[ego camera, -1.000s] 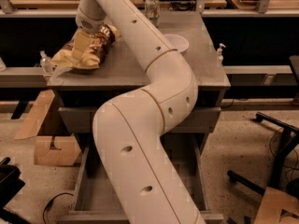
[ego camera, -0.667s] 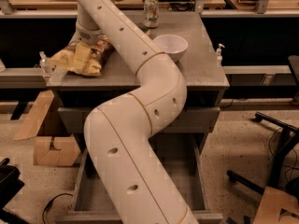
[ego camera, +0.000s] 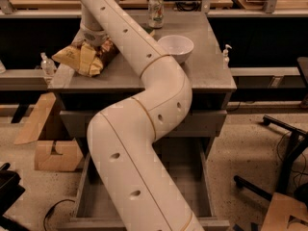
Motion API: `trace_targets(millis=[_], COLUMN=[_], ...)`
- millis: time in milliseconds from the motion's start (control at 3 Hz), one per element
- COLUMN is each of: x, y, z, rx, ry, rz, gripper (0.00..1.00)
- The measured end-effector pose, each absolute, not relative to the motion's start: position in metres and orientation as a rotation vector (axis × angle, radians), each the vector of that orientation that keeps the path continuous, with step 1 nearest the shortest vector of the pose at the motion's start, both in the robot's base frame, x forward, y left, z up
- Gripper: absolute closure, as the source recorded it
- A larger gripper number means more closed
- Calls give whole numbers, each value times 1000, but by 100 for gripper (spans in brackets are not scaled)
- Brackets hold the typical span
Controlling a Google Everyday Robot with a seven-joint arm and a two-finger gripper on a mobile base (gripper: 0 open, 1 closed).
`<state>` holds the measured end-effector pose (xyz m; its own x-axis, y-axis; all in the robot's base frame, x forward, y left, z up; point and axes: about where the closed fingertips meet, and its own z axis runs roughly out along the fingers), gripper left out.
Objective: Place brown chip bag into middle drawer
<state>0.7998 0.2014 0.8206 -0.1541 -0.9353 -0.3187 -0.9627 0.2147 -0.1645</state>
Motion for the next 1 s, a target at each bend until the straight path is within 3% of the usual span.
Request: trace_targets(millis=[667, 1000], x=[797, 798], y=[201, 202], z=[827, 827], rx=[-1769, -1767], ry=[2146, 2144], rz=[109, 109], gripper=[95, 100])
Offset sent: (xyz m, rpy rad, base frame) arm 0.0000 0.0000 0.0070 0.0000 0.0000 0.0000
